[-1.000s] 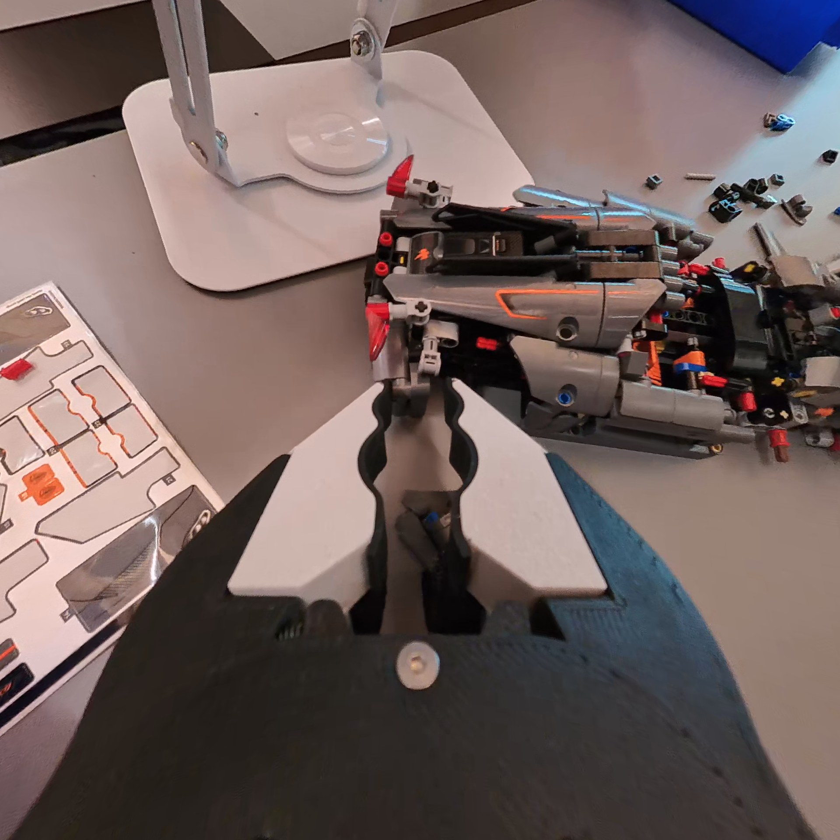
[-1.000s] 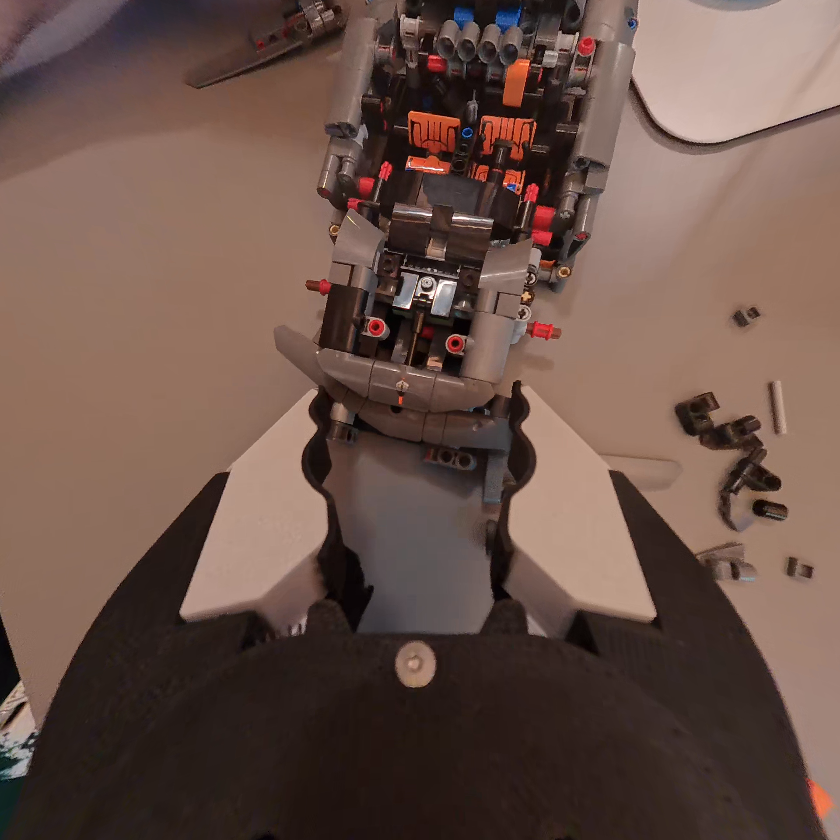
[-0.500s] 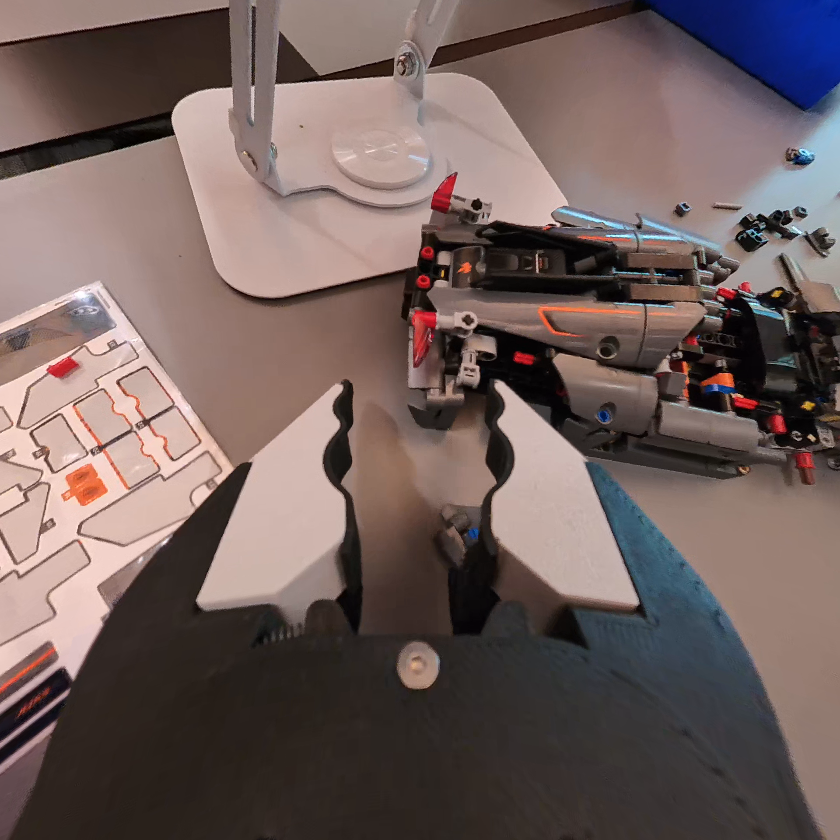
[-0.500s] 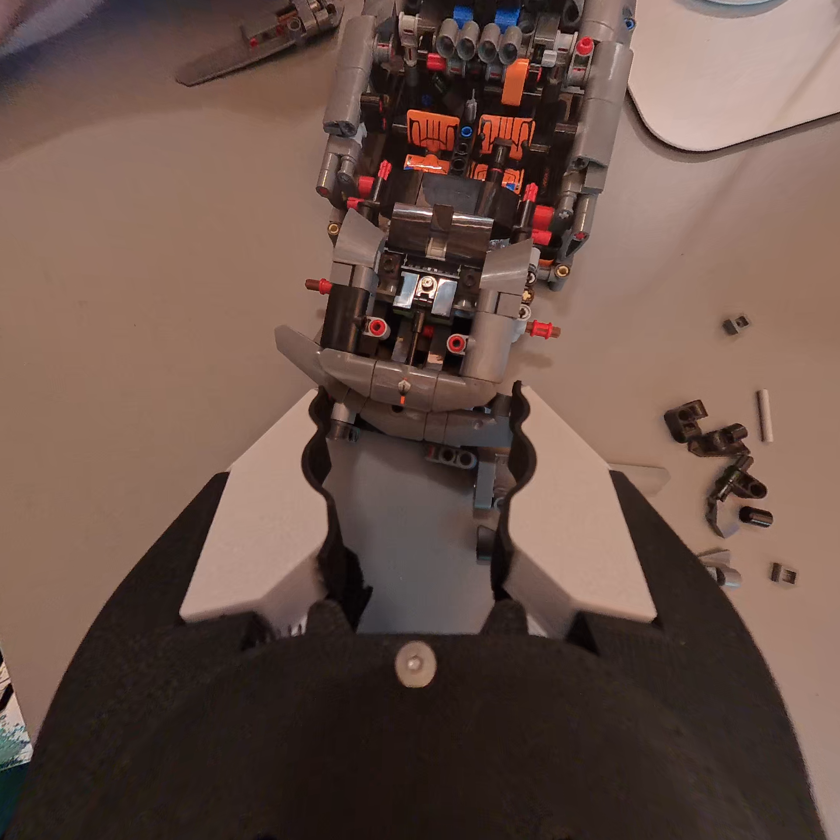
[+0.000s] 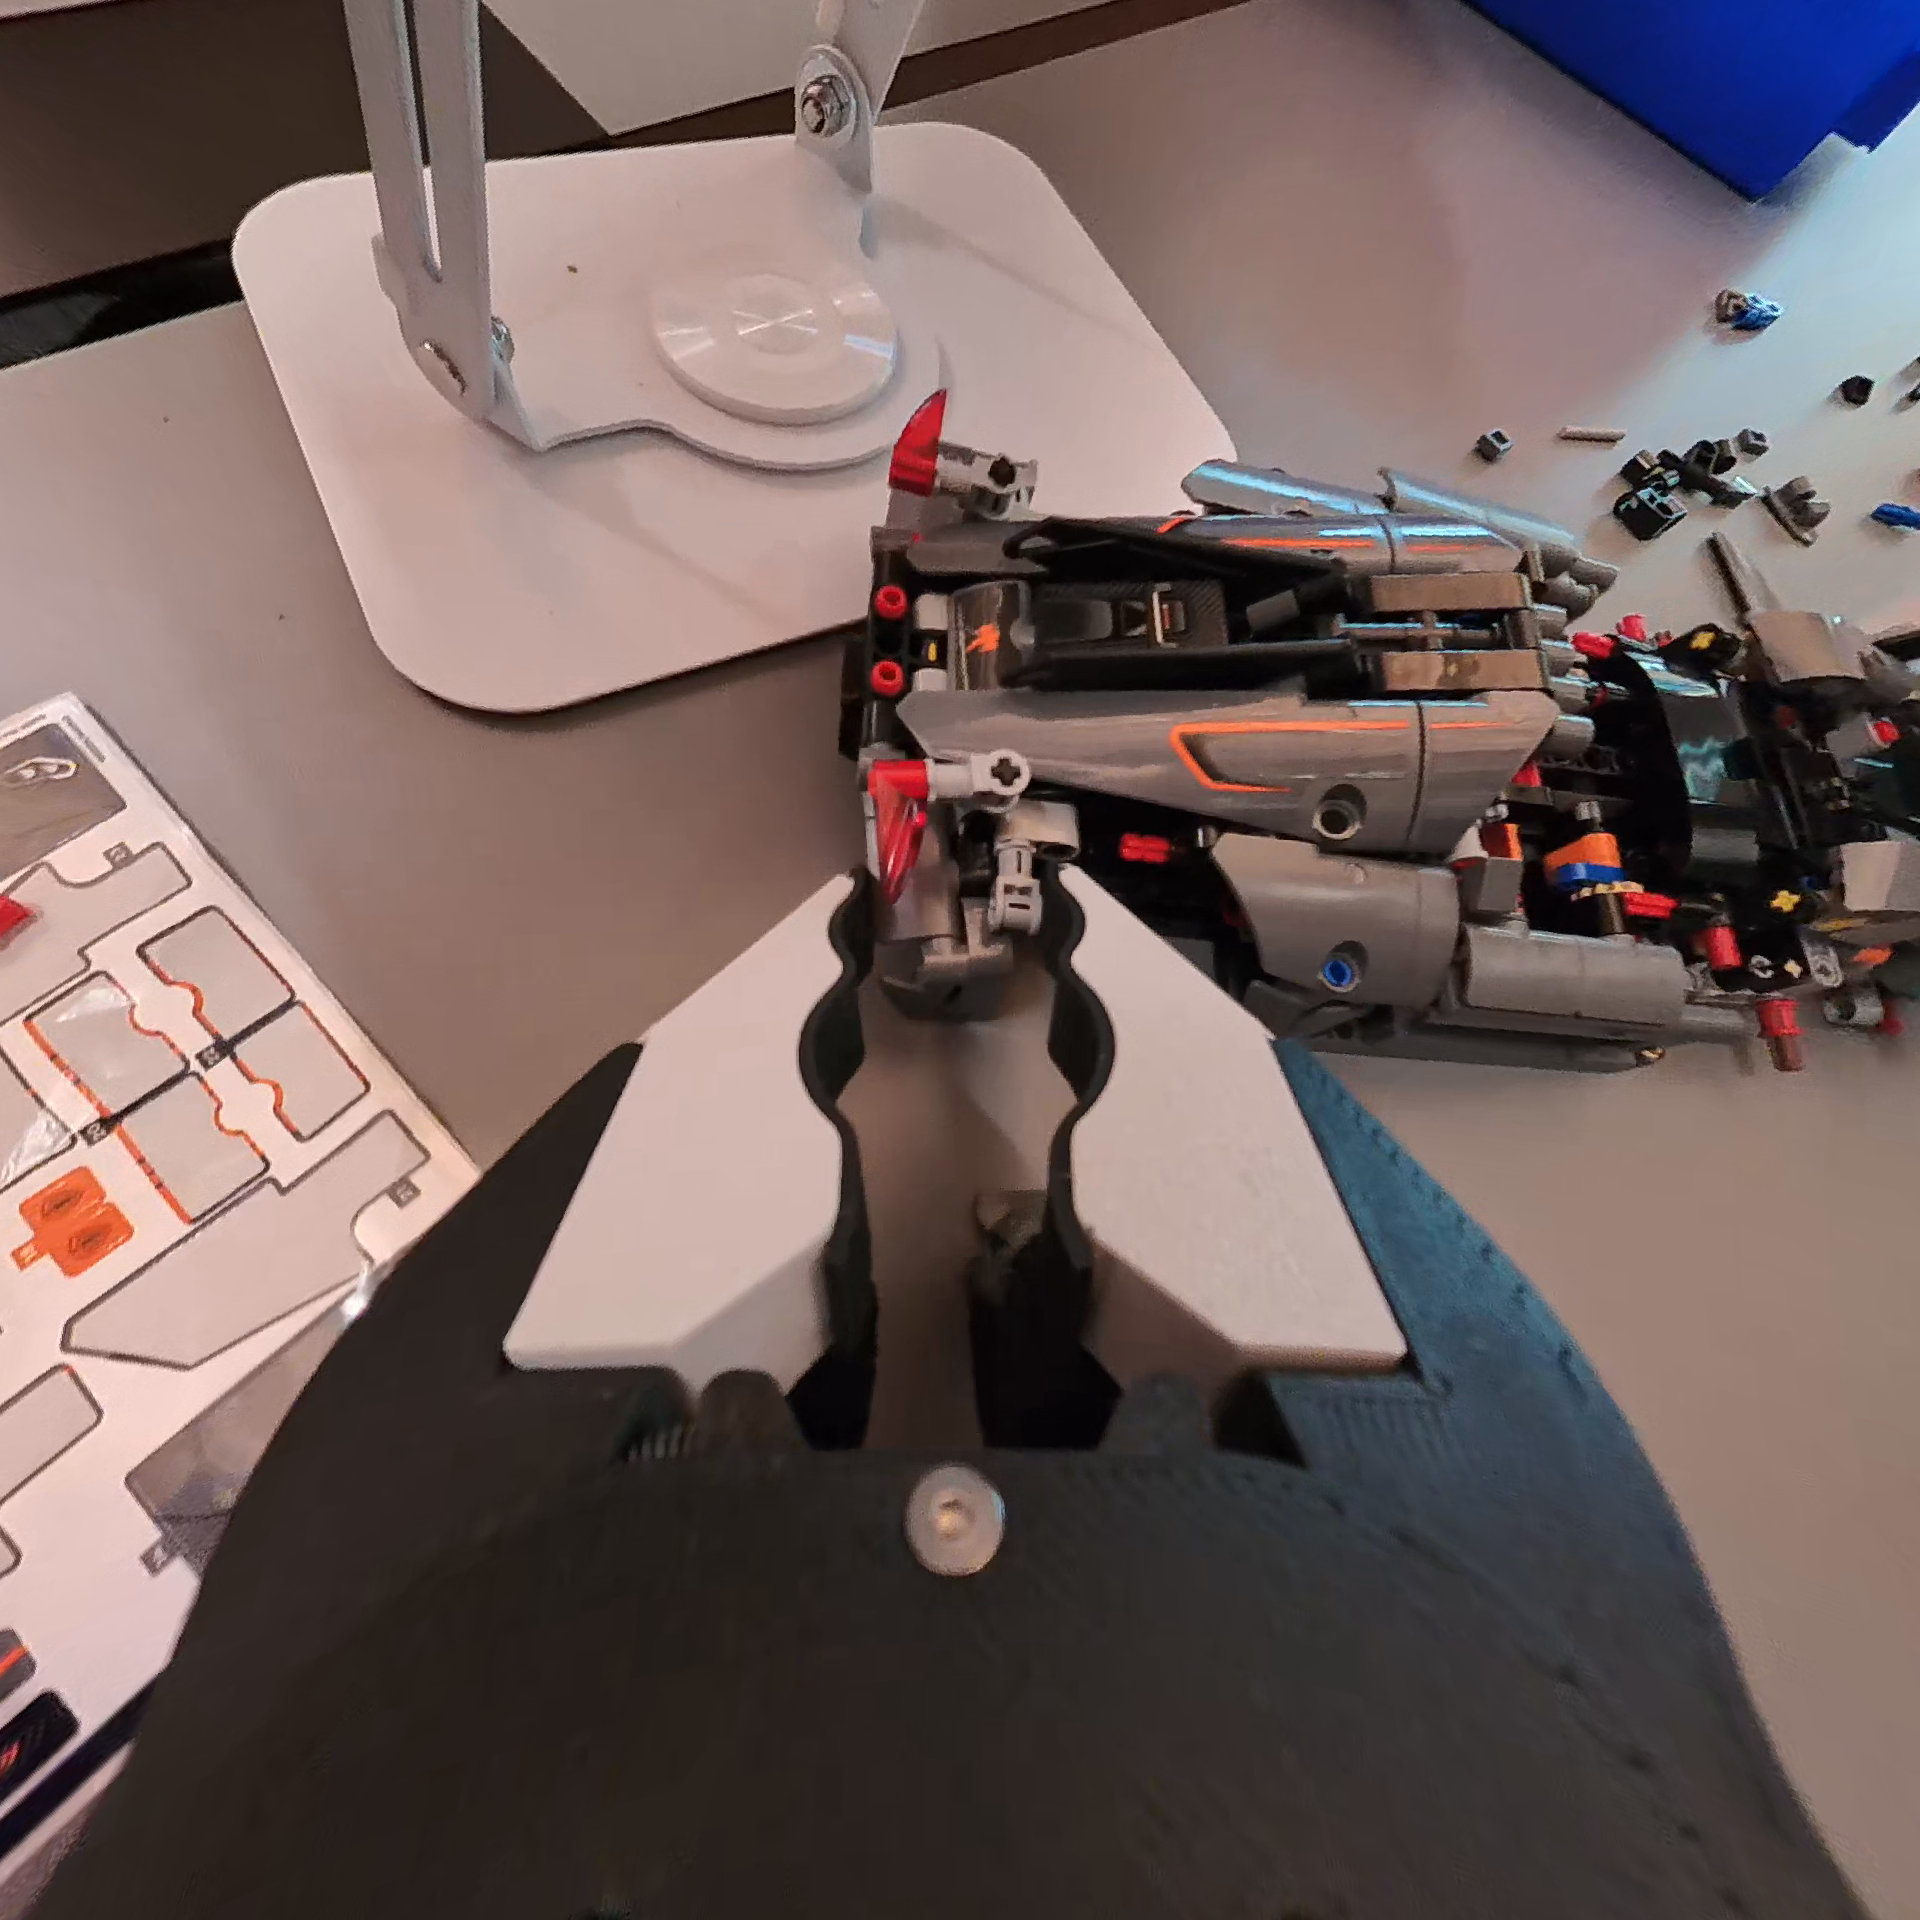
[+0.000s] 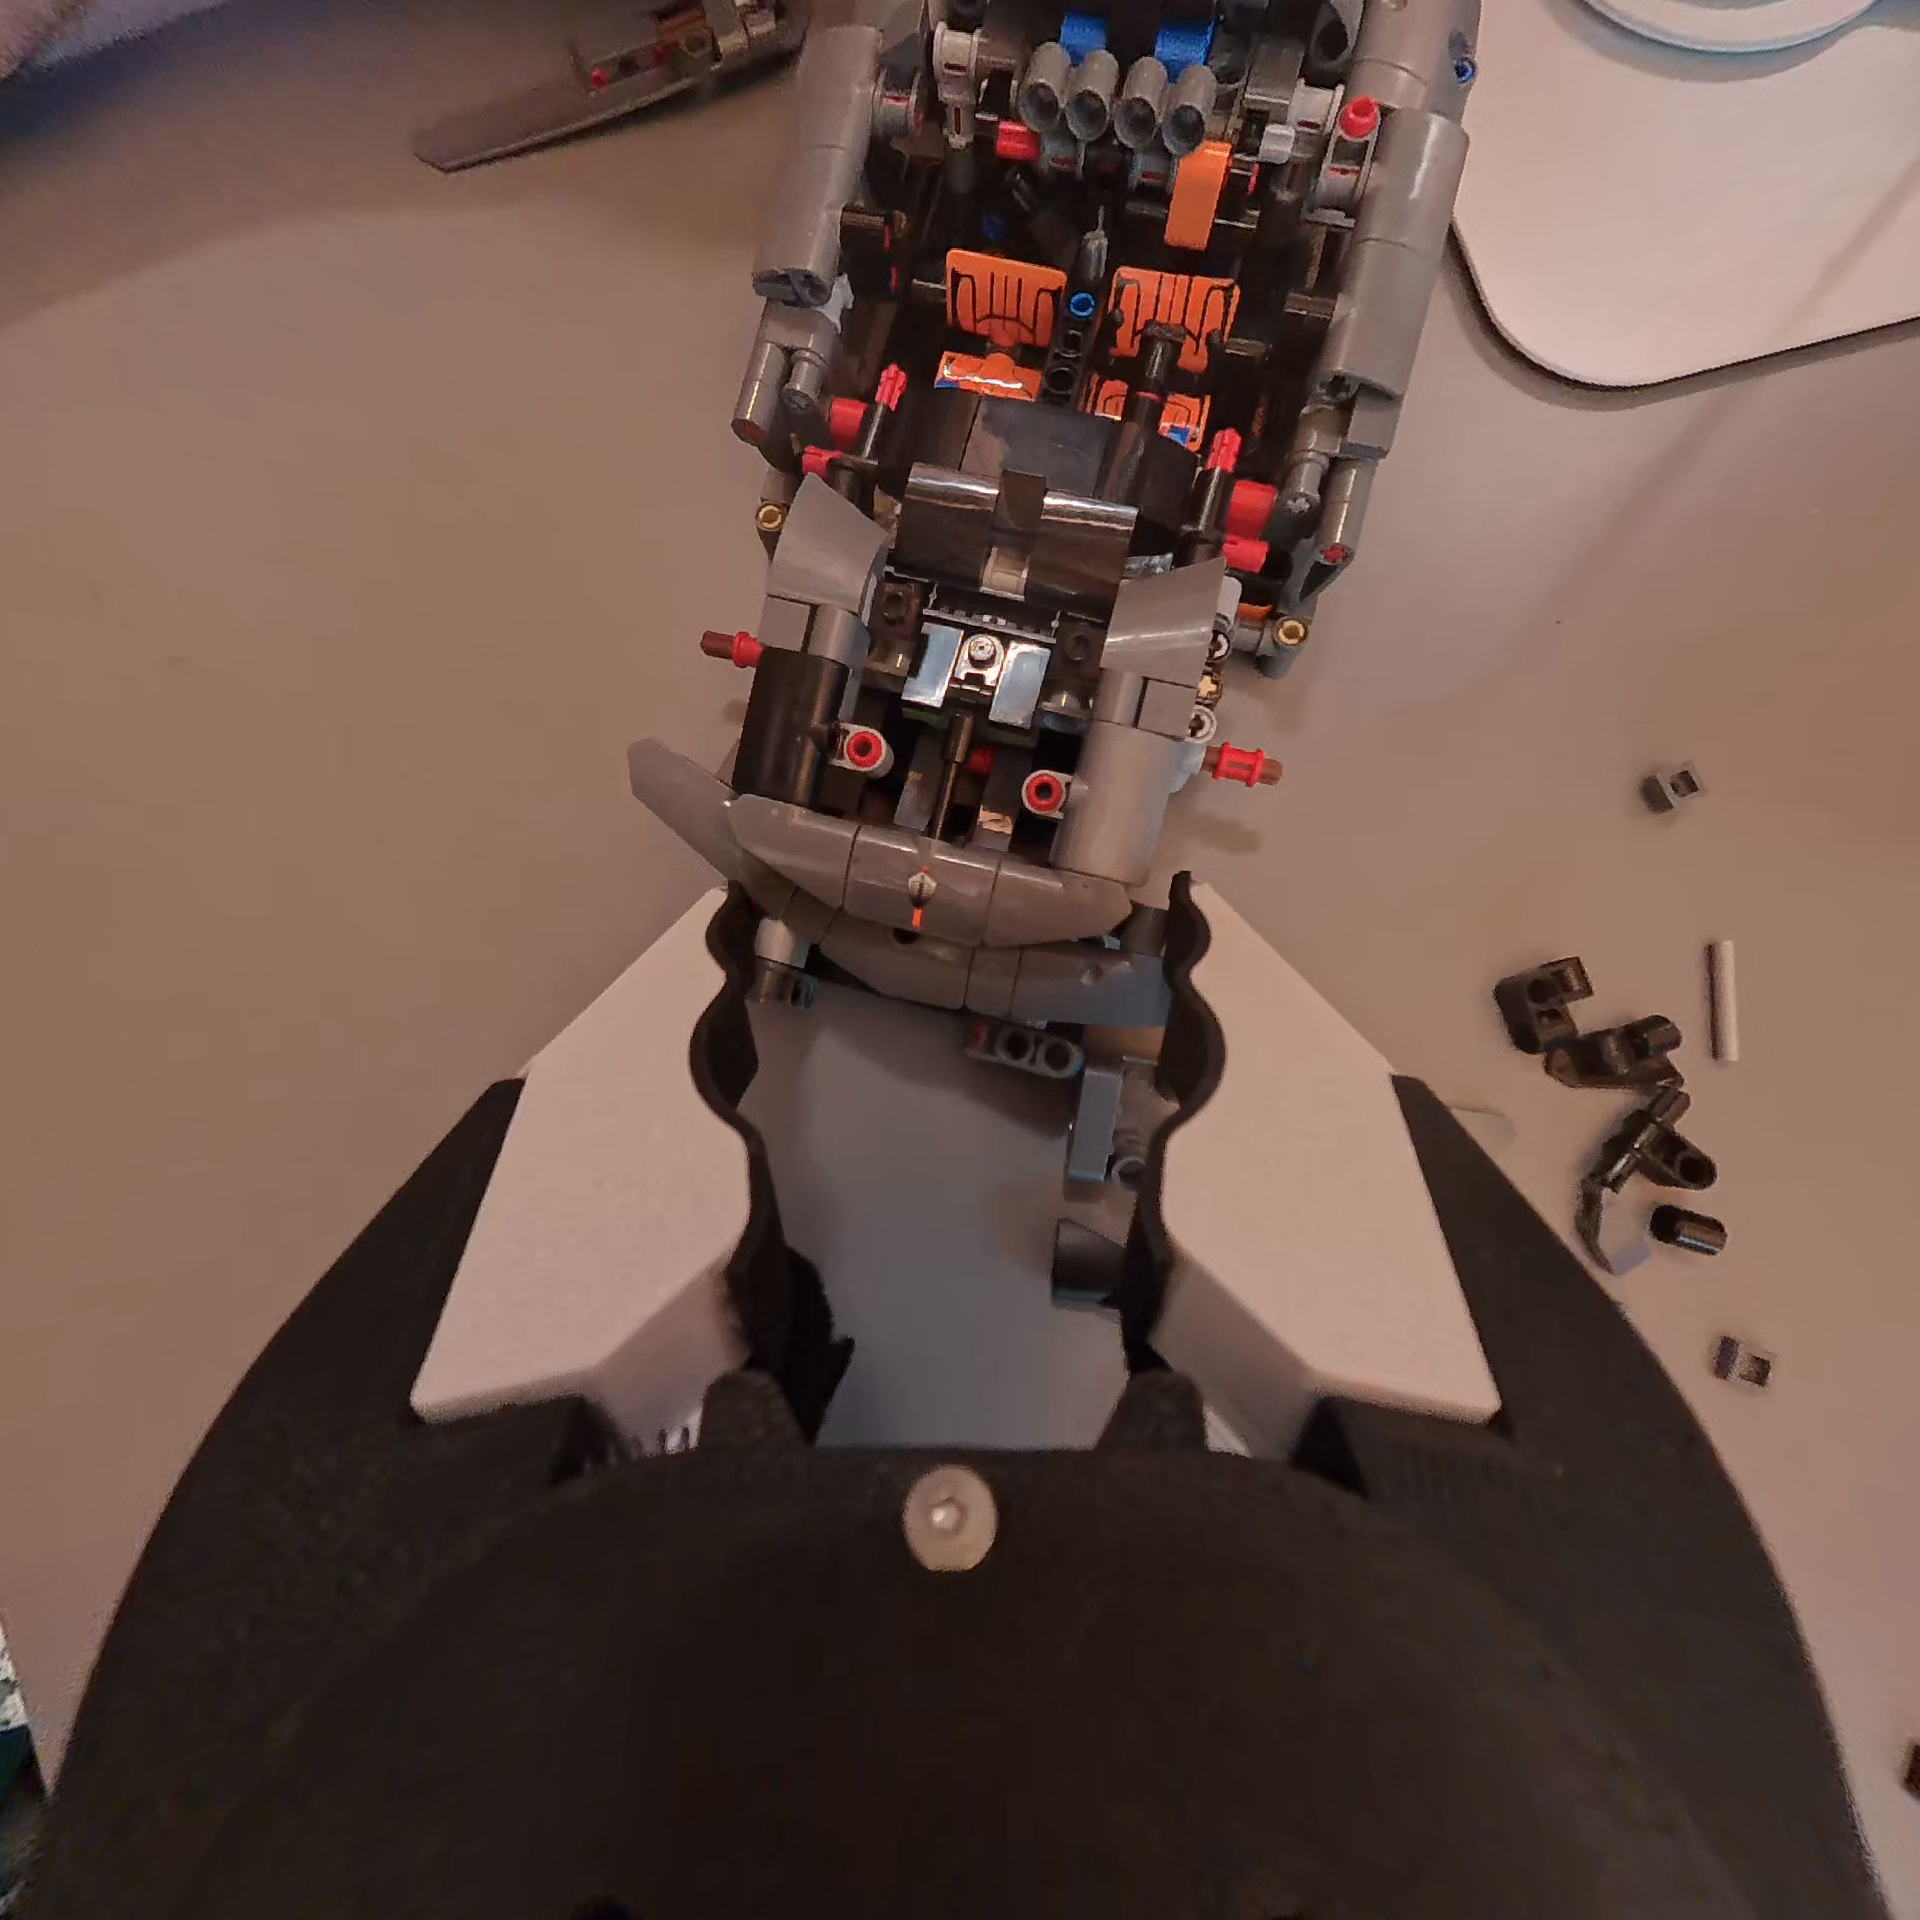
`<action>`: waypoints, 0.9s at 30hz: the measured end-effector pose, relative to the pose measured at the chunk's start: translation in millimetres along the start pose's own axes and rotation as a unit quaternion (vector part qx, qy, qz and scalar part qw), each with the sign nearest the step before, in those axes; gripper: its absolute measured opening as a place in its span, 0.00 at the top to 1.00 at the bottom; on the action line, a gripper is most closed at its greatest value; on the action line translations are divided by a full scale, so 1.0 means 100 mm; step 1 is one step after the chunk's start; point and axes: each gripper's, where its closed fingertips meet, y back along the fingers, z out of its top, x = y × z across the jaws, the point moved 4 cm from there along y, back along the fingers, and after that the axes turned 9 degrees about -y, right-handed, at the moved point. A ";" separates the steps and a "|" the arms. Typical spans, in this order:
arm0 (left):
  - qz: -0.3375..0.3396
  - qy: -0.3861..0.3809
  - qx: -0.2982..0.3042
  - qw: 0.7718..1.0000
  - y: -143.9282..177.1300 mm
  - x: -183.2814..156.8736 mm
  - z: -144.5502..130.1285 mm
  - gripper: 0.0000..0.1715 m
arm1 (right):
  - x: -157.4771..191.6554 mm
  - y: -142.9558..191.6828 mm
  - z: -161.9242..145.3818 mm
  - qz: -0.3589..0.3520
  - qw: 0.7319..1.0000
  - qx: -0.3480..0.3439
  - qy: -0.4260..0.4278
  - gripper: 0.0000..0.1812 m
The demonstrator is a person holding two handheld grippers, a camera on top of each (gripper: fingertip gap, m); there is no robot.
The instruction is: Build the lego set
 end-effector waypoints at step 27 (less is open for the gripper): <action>0.060 0.048 0.046 0.996 0.70 -0.54 -0.50 0.70 | -0.39 0.25 0.01 0.080 0.989 0.033 0.116 0.57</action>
